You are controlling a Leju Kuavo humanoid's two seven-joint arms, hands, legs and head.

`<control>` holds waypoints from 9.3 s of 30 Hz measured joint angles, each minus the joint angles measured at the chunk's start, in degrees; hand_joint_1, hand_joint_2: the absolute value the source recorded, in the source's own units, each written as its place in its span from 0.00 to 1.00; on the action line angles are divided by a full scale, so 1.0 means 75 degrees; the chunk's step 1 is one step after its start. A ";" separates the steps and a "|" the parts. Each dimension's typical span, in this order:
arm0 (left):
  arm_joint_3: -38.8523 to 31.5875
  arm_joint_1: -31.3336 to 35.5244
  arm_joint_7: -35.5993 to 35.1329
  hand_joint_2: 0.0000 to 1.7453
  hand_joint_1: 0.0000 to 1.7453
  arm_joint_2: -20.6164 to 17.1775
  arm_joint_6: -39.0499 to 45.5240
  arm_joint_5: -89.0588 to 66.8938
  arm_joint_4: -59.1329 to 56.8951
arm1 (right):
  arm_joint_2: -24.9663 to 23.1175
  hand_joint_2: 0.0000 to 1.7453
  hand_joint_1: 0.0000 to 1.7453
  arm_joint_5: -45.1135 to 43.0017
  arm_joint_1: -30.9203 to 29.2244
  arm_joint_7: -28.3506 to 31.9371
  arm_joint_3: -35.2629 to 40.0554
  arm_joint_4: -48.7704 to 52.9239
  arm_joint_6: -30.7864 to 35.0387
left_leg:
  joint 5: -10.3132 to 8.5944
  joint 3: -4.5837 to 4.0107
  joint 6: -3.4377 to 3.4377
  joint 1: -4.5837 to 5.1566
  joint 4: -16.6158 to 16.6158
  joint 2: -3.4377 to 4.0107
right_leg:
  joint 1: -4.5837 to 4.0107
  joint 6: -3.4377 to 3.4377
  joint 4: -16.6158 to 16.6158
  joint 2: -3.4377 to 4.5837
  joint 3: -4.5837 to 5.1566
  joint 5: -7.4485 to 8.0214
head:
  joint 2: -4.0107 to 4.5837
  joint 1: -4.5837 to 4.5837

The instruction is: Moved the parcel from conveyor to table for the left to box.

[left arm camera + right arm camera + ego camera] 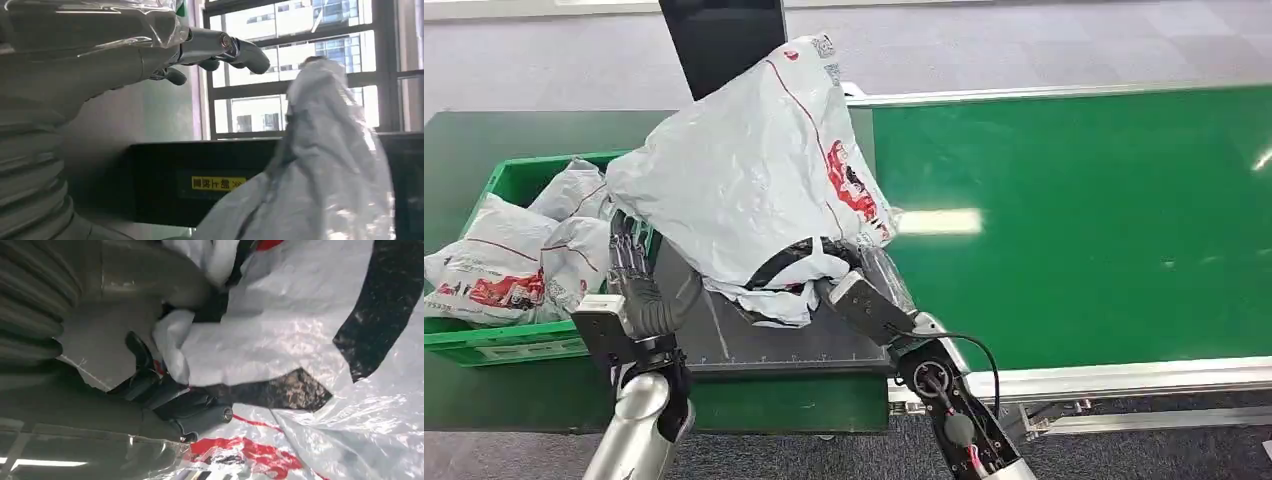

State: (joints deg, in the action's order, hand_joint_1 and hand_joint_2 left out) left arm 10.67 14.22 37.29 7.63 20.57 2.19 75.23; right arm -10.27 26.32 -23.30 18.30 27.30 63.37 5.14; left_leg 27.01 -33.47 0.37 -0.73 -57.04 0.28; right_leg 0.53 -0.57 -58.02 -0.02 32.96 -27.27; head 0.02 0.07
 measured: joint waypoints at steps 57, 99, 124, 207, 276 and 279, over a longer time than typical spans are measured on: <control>-0.0929 -0.1131 -0.0347 1.00 0.00 -0.0250 0.0493 -0.1973 0.1143 | 0.1850 1.00 0.00 -0.0434 0.3270 0.1025 -0.2882 0.5096 0.0755 | 0.0015 -0.0001 0.0003 0.0003 -0.0001 -0.0001 | 0.0004 -0.0004 0.0007 -0.0001 0.0006 -0.0004 | 0.0000 0.0000; -0.3005 0.1933 -0.0437 1.00 0.00 -0.1876 0.2005 -0.3944 -0.2536 | 0.1821 1.00 0.00 -0.0627 0.3554 0.1288 -0.2958 0.5254 0.0484 | 0.0002 0.0009 0.0011 -0.0009 -0.0001 -0.0003 | -0.0008 0.0002 -0.0002 -0.0001 -0.0002 0.0000 | -0.0003 0.0003; -0.2174 0.1597 -0.0487 1.00 0.00 -0.1652 -0.0706 -0.2343 0.0269 | 0.1792 1.00 0.00 -0.0536 0.3732 0.1305 -0.3037 0.5248 0.0612 | 0.0006 0.0005 0.0011 -0.0005 -0.0001 0.0004 | -0.0003 0.0001 0.0003 0.0003 0.0003 -0.0001 | -0.0003 0.0003; 0.2113 0.2895 -0.1204 1.00 1.00 -0.0600 -0.0865 -0.4005 -0.4869 | 0.2075 1.00 0.00 -0.1486 0.2316 0.1405 -0.2497 0.4144 0.0557 | 0.0002 0.0011 0.0004 0.0001 -0.0003 -0.0008 | 0.0002 -0.0003 0.0003 0.0001 -0.0009 0.0004 | 0.0000 0.0000; -0.3121 0.5400 -0.3613 1.00 0.00 -0.3730 0.2308 -0.9223 -0.5386 | 0.1699 1.00 0.00 -0.1111 0.3494 0.1469 -0.2894 0.4960 0.0816 | -0.0004 0.0009 0.0012 -0.0007 -0.0001 0.0005 | -0.0005 0.0008 -0.0004 0.0003 0.0001 0.0005 | -0.0003 0.0000; -0.3177 0.5455 -0.3131 1.00 0.00 -0.3690 0.2285 -0.8779 -0.5691 | 0.1702 1.00 0.00 -0.1111 0.3495 0.1468 -0.2900 0.4960 0.0825 | -0.0004 0.0010 0.0012 -0.0006 -0.0001 0.0004 | -0.0005 0.0008 -0.0004 0.0003 0.0001 0.0005 | -0.0003 0.0003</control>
State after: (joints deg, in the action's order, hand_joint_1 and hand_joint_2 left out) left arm -13.16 55.13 13.81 -20.04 37.70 -63.65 32.55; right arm 2.49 17.99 2.91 29.31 5.55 100.56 11.32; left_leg 26.98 -33.39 0.46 -0.78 -57.05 0.31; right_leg 0.50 -0.50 -58.05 0.01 32.97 -27.23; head 0.00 0.09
